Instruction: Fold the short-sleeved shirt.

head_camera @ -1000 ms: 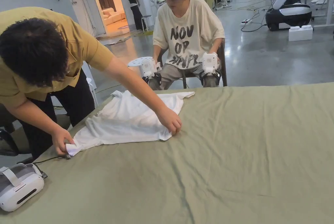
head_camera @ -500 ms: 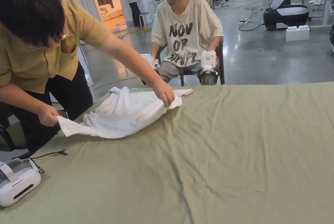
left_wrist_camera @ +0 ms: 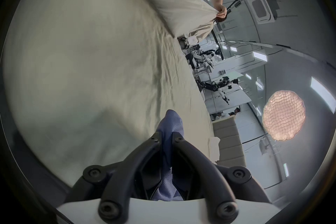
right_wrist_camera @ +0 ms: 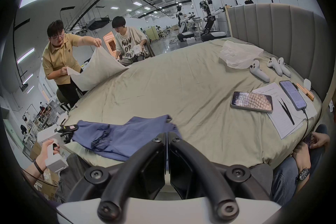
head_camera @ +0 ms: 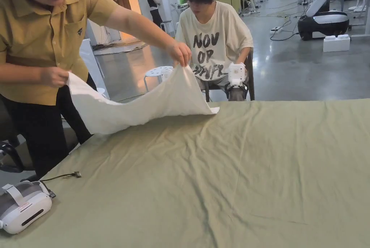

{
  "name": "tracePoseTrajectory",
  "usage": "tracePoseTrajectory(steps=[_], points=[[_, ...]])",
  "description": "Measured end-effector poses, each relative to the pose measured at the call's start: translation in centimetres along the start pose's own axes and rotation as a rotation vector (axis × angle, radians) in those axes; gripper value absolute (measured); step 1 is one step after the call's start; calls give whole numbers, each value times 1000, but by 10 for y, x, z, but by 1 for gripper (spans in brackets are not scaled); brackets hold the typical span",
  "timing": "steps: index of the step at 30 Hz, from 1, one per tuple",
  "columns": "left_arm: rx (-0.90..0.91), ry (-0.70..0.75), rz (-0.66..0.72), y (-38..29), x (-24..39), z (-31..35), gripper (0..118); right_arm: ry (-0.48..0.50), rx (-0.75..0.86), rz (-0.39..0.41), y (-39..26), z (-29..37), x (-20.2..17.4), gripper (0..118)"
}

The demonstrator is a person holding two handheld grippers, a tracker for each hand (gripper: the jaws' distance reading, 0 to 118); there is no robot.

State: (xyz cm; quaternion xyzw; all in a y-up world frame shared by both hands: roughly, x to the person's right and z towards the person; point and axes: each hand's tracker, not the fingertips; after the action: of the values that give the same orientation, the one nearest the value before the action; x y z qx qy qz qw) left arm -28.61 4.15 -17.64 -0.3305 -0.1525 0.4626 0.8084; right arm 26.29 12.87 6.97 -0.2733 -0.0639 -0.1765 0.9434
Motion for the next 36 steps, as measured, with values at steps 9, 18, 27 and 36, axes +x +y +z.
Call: tracePoseTrajectory(steps=[9,18,27,36], points=[[18,-15,-269,10,70,34,4,28,0,-4,-3,-6,-5,0],[-334,-179,-317,-116,131,-89,4,24,11,-4,-6,8,-8,0],[-520,-59,-407,-165,132,-159,41,-18,6,-88,-21,17,18,0],[-423,-139,-438,-143,149,-134,0,-9,5,-110,-21,16,22,0]])
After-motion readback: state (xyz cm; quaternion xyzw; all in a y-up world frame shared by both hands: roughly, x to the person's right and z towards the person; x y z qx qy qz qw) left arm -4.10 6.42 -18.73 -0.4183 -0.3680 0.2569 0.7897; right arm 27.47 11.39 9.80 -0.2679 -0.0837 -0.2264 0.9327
